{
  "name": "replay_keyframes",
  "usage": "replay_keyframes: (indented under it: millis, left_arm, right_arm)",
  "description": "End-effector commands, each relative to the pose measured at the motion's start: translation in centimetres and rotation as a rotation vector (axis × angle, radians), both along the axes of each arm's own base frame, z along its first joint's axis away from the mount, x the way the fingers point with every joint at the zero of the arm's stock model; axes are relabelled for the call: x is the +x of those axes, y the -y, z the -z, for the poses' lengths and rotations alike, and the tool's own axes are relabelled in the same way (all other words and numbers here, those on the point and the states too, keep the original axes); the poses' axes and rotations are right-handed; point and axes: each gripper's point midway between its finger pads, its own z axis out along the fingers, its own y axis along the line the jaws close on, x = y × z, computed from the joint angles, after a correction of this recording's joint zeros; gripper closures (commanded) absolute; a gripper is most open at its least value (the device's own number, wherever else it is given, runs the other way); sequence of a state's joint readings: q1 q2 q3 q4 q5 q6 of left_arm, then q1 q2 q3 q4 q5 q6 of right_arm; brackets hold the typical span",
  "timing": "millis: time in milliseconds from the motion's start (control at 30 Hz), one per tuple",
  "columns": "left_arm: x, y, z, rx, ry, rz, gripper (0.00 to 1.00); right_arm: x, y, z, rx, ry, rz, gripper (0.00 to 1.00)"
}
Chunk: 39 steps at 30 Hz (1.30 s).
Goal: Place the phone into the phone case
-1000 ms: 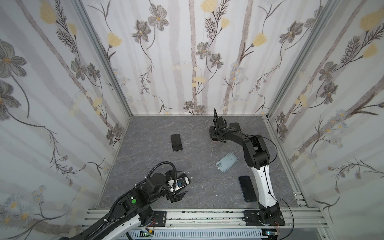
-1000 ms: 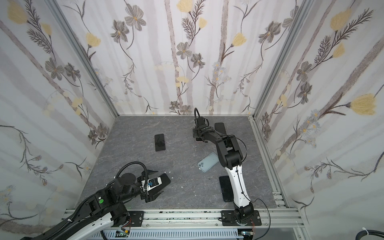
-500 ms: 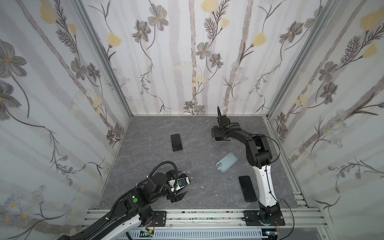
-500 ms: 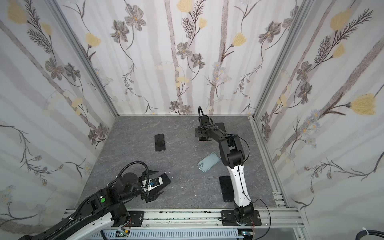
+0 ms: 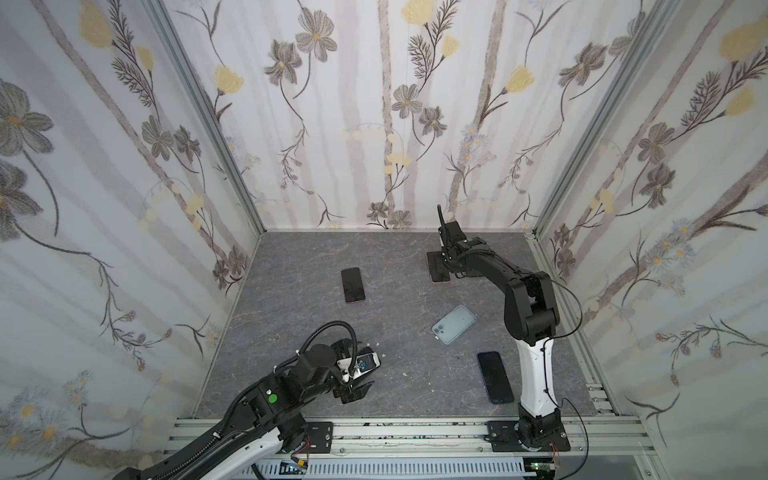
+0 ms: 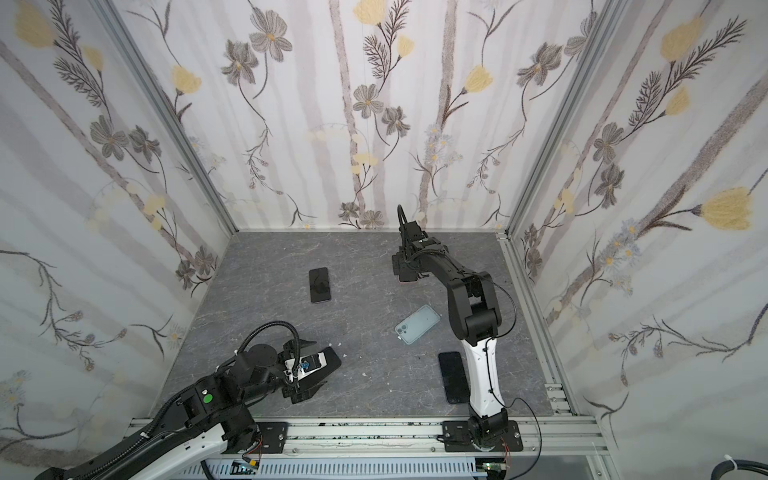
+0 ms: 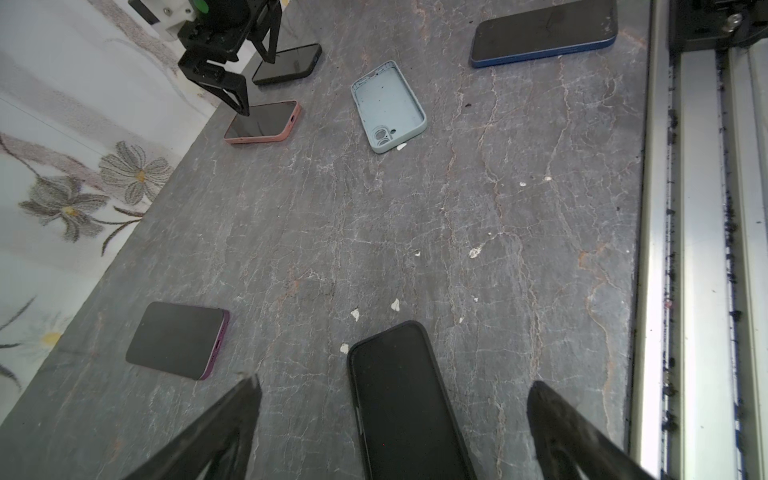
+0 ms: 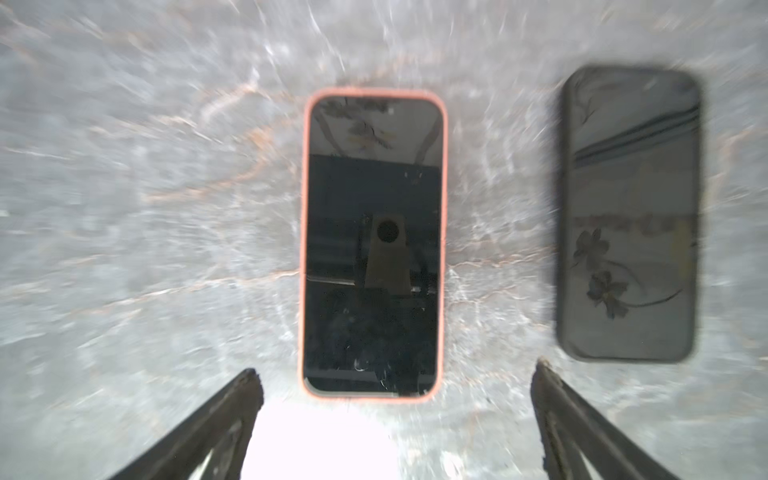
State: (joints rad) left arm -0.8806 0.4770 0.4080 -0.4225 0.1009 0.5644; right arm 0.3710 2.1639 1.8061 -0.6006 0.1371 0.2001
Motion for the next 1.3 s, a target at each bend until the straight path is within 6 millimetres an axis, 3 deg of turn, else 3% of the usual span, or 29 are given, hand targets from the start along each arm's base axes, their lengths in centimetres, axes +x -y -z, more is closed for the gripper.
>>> replay_keyframes:
  millis: [0,233,333,433,633,767,1000,1167,1267]
  left_arm:
    - [0.9,0.7,-2.3,-0.054,0.046,-0.015,0.0]
    - [4.7,5.5,-5.3,-0.174,-0.063,-0.097,0.04]
    - [8.1,7.7,-6.7,-0.268,-0.18,-0.272,0.1]
    - [11.5,9.1,-6.7,-0.358,-0.33,-0.504,0.06]
    - [13.7,13.1,-2.3,-0.39,-0.617,-0.723,0.05]
    - [13.8,15.5,0.8,-0.351,-0.696,-0.816,0.0]
    - [12.1,20.2,4.3,-0.319,-0.717,-0.815,0.01]
    - [11.5,21.5,7.3,-0.289,-0.807,-0.852,0.17]
    - [11.4,21.8,8.6,-0.267,-0.802,-0.859,0.23]
  right_arm:
    - [-1.3,-0.3,-2.4,0.019,0.018,-0.04,0.0]
    - [-5.7,0.7,-7.9,0.102,0.125,-0.049,0.0]
    - [-8.5,2.2,-9.2,0.109,0.159,-0.032,0.0]
    - [-11.7,4.4,-9.0,0.102,0.17,0.007,0.0]
    - [-17.3,6.7,-7.1,0.157,0.156,0.053,0.0]
    - [-19.6,8.3,-7.0,0.16,0.198,0.087,0.0]
    - [-22.2,11.6,-7.4,0.13,0.28,0.16,0.0]
    - [-22.6,12.5,-9.2,0.156,0.372,0.178,0.0]
    - [-22.7,12.9,-9.3,0.153,0.392,0.191,0.0]
